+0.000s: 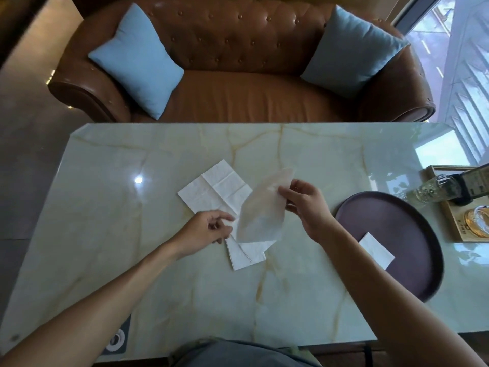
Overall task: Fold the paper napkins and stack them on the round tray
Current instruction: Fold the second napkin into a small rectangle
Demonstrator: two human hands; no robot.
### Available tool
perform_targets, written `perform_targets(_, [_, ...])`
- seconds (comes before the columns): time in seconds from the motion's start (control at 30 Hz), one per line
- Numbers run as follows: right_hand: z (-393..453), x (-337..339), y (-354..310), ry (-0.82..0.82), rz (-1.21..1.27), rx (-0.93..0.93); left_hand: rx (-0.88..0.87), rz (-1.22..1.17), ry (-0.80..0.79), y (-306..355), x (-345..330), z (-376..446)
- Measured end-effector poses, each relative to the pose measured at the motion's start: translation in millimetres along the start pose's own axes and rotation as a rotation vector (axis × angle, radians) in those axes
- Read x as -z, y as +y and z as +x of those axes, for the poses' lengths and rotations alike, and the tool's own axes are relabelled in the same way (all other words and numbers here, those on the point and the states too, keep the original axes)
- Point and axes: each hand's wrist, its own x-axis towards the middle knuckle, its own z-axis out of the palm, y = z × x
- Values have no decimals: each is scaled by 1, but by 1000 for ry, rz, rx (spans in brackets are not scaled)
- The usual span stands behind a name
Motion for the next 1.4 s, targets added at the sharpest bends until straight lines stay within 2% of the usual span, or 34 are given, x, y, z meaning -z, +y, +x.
perform_targets(0.1, [-6, 0, -9, -53, -105, 62, 87, 6, 18, -7, 1, 1])
perform_targets(0.2, [-12, 2, -19, -128, -137, 67, 74, -215, 40, 14, -3, 12])
perform_targets(0.3, [-16, 7, -26, -185, -120, 48, 13, -455, -64, 40, -13, 24])
perform_targets(0.37, [-16, 12, -29, -184, -114, 45, -28, -494, -130, 54, -20, 27])
perform_targets(0.5, [-15, 21, -27, -144, -62, 24, -85, -435, -113, 67, -30, 26])
perform_targets(0.63, [-18, 27, -19, -176, -11, -48, -96, -413, -36, 74, -34, 24])
perform_targets(0.93, [-17, 27, -13, -126, 4, -6, -135, -393, 10, 80, -29, 25])
perform_targets(1.03, [-19, 23, -18, -84, 30, -15, -143, -313, 33, 81, -27, 26])
perform_targets(1.2, [-16, 24, -23, -81, 143, -116, -182, -242, 25, 85, -26, 25])
perform_targets(1.4, [-12, 21, -25, -169, -86, -36, -199, -258, -64, 87, -18, 24])
